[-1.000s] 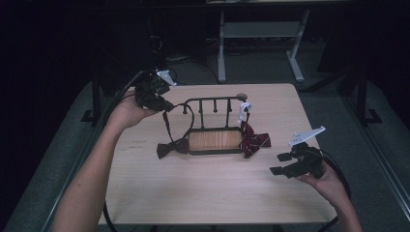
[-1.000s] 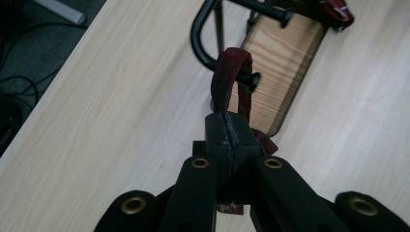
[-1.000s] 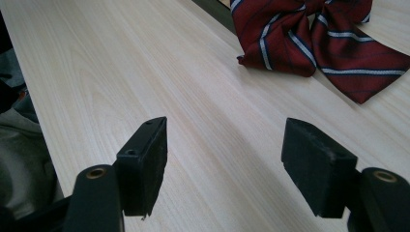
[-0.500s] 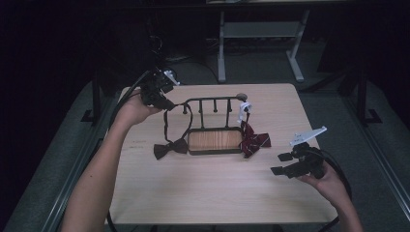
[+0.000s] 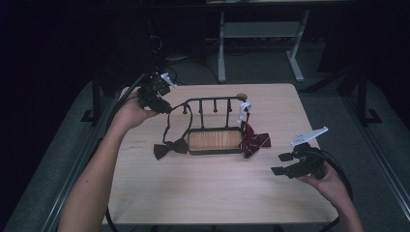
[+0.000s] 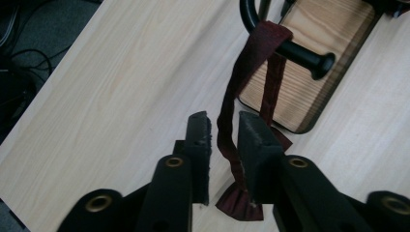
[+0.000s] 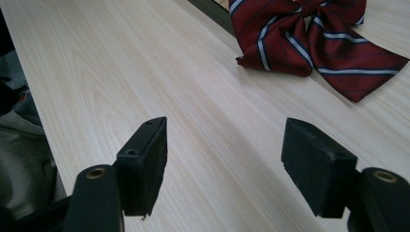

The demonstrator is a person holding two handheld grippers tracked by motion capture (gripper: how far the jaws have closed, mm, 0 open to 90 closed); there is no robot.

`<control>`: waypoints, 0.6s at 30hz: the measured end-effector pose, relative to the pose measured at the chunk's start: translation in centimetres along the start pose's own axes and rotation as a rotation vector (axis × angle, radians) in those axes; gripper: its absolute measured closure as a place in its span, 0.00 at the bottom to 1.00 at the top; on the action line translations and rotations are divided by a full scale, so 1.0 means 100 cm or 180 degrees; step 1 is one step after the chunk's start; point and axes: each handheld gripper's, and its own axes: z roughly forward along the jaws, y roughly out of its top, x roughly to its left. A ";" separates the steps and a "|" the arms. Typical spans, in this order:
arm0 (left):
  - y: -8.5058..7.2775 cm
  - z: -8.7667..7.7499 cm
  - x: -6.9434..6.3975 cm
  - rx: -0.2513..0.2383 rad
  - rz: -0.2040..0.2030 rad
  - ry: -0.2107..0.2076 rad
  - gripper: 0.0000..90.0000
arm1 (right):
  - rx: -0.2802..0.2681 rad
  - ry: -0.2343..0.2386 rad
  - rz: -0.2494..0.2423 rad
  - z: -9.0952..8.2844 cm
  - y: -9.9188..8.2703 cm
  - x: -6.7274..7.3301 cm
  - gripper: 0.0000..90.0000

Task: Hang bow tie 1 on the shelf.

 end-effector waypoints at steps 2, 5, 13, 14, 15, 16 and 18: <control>-0.005 -0.004 -0.003 -0.0054 -0.0009 -0.0047 0.81 | -0.0015 -0.0005 -0.0004 -0.001 -0.001 -0.001 0.37; -0.011 -0.007 -0.008 -0.0055 0.0018 -0.0083 0.79 | -0.0030 -0.0024 0.0019 -0.003 -0.002 -0.003 0.36; -0.024 -0.019 -0.024 -0.0169 0.0086 -0.0137 0.75 | -0.0072 -0.0067 0.0072 -0.009 -0.003 -0.007 0.35; -0.025 -0.020 -0.025 -0.0183 0.0097 -0.0141 0.74 | -0.0074 -0.0075 0.0073 -0.009 -0.004 -0.007 0.35; -0.027 -0.021 -0.028 -0.0199 0.0112 -0.0156 0.74 | -0.0072 -0.0077 0.0088 -0.009 -0.004 -0.007 0.35; -0.029 -0.021 -0.030 -0.0215 0.0118 -0.0161 0.73 | -0.0074 -0.0080 0.0081 -0.009 -0.004 -0.008 0.34; -0.032 -0.022 -0.035 -0.0231 0.0138 -0.0181 0.73 | -0.0068 -0.0088 0.0097 -0.009 -0.005 -0.009 0.34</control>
